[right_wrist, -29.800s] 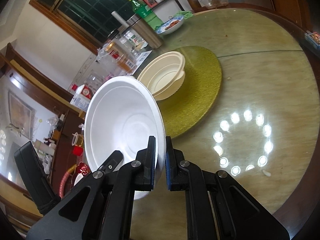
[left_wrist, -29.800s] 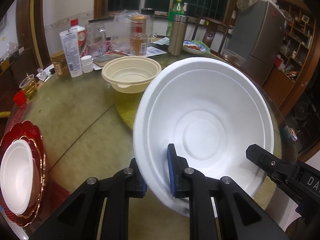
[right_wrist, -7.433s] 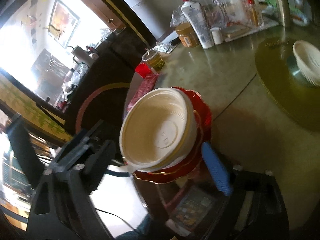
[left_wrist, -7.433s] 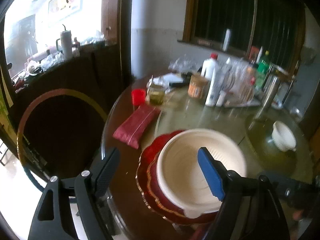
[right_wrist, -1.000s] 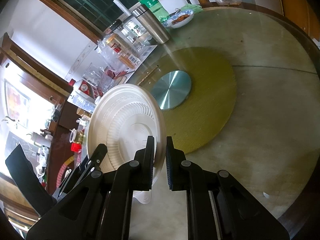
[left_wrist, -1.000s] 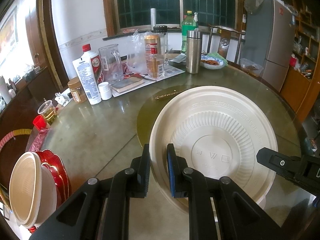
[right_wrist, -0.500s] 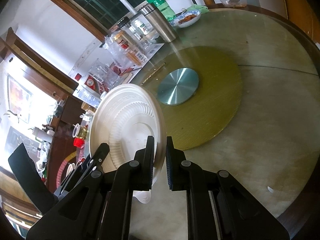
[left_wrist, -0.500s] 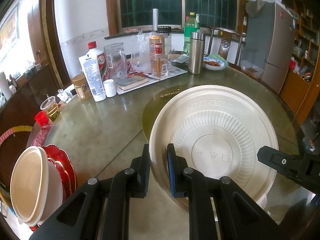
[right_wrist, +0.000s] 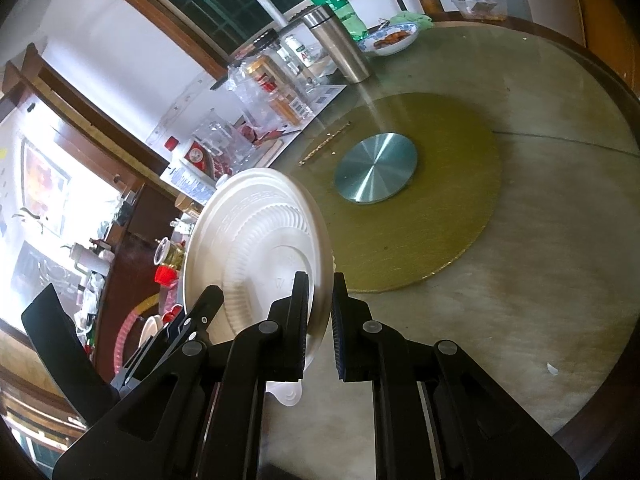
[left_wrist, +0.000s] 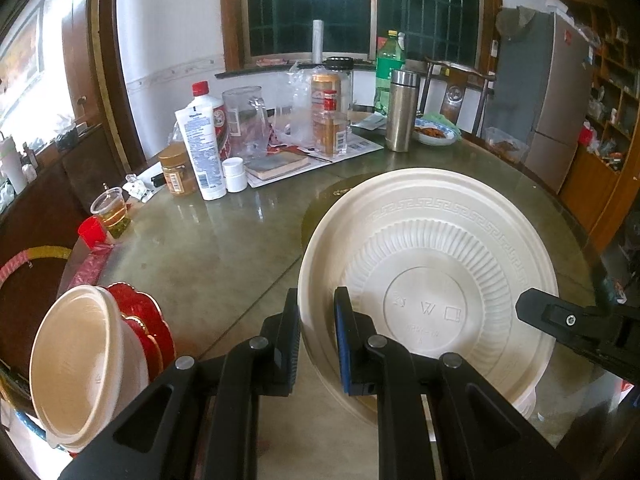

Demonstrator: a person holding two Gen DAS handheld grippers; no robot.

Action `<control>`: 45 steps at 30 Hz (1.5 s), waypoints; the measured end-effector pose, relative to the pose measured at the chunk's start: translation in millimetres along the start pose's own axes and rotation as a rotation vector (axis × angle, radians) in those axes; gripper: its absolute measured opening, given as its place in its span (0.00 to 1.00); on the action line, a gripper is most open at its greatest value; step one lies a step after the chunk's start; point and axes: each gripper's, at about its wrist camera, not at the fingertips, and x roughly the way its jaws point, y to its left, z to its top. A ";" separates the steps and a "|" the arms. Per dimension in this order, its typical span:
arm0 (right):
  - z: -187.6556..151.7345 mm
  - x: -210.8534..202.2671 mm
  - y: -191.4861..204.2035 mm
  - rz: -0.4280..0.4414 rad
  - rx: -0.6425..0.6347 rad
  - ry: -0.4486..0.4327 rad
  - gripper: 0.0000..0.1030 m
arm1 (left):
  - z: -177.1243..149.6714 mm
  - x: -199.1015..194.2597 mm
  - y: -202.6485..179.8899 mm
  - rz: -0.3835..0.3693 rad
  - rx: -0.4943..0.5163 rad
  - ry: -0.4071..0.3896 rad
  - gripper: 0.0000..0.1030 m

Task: Organize plates and bowls
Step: 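Carry the small beige bowl with the right gripper toward the red plate stack, then lower the small beige bowl into the stacked bowls with the right gripper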

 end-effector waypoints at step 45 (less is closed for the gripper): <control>-53.7 51.8 173.0 0.234 -0.297 0.136 0.10 | -16.1 -61.5 170.9 0.231 -0.222 -0.094 0.15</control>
